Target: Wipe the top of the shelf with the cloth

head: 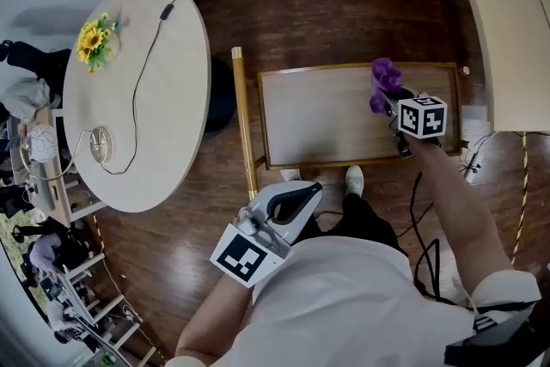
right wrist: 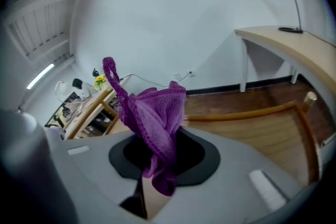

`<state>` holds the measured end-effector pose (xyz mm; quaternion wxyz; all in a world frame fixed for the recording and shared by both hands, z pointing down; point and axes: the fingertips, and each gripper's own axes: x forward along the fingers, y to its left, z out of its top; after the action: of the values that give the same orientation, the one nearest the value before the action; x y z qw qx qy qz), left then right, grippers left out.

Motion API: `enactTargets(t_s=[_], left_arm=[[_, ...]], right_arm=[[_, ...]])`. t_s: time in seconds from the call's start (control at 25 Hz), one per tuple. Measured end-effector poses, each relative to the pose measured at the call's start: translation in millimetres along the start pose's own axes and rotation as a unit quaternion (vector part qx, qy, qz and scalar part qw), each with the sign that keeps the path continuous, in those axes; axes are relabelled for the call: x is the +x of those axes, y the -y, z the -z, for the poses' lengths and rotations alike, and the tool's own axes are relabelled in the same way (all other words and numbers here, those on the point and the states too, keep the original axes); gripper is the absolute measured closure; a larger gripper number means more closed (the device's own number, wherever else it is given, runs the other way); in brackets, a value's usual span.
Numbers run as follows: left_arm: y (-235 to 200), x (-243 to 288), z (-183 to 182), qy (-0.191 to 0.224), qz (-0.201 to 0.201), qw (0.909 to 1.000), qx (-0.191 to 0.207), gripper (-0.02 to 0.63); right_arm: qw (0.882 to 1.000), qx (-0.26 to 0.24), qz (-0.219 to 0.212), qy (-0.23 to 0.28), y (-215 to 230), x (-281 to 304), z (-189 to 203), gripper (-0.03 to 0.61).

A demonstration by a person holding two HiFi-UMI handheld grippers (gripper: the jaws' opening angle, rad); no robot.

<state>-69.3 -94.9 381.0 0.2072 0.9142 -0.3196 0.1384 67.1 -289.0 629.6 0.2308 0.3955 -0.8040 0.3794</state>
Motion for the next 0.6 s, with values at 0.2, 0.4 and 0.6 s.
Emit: enactTargets(t_s=[0.2,0.4,0.6], left_arm=[[-15,-25,6,0.002,-0.013,0.9999,-0.004,0.595],[-30,-55,12,-0.001,-0.025,0.9997,-0.001,0.595],[-42,-79,27,-0.014,-0.03,0.9994,-0.002,0.595]], right_arm=[[0.993,-0.03,-0.105,-0.038,-138,63,22,0.482],[0.983,-0.047,-0.163,-0.072,-232,116,48,0.482],[0.98,-0.01,-0.171,-0.102,-255,156,73,0.482]])
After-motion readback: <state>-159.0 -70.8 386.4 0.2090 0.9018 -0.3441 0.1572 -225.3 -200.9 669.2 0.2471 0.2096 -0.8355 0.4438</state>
